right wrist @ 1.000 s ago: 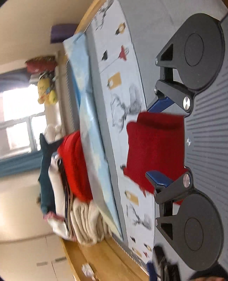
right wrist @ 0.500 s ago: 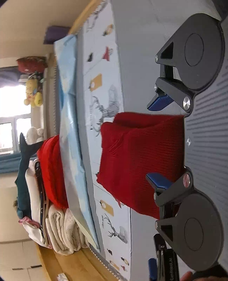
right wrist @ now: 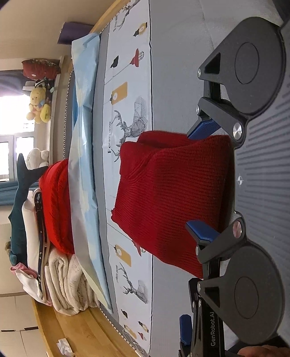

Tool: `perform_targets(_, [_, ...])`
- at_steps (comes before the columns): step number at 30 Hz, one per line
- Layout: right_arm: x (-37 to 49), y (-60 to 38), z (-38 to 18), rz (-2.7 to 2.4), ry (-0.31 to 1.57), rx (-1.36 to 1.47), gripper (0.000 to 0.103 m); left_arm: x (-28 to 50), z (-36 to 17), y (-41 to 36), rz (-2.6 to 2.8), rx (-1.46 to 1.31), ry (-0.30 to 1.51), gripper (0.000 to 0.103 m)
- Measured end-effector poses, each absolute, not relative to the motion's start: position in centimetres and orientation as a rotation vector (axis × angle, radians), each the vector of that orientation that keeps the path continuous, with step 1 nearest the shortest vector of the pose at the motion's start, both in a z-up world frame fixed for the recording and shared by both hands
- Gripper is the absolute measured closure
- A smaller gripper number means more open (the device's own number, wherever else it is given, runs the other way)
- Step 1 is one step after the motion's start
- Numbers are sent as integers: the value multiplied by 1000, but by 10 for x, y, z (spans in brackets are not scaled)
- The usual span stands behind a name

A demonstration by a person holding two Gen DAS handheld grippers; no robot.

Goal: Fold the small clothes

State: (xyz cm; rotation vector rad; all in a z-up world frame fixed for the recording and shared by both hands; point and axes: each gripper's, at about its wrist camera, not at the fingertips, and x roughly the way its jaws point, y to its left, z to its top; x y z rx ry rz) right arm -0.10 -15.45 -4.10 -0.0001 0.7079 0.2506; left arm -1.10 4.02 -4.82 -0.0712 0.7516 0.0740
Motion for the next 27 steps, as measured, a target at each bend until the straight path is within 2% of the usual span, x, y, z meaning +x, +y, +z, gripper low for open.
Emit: perform_targets(27, [3, -149, -46, 278, 723, -14, 23, -9, -49, 41, 45, -83, 747, 12])
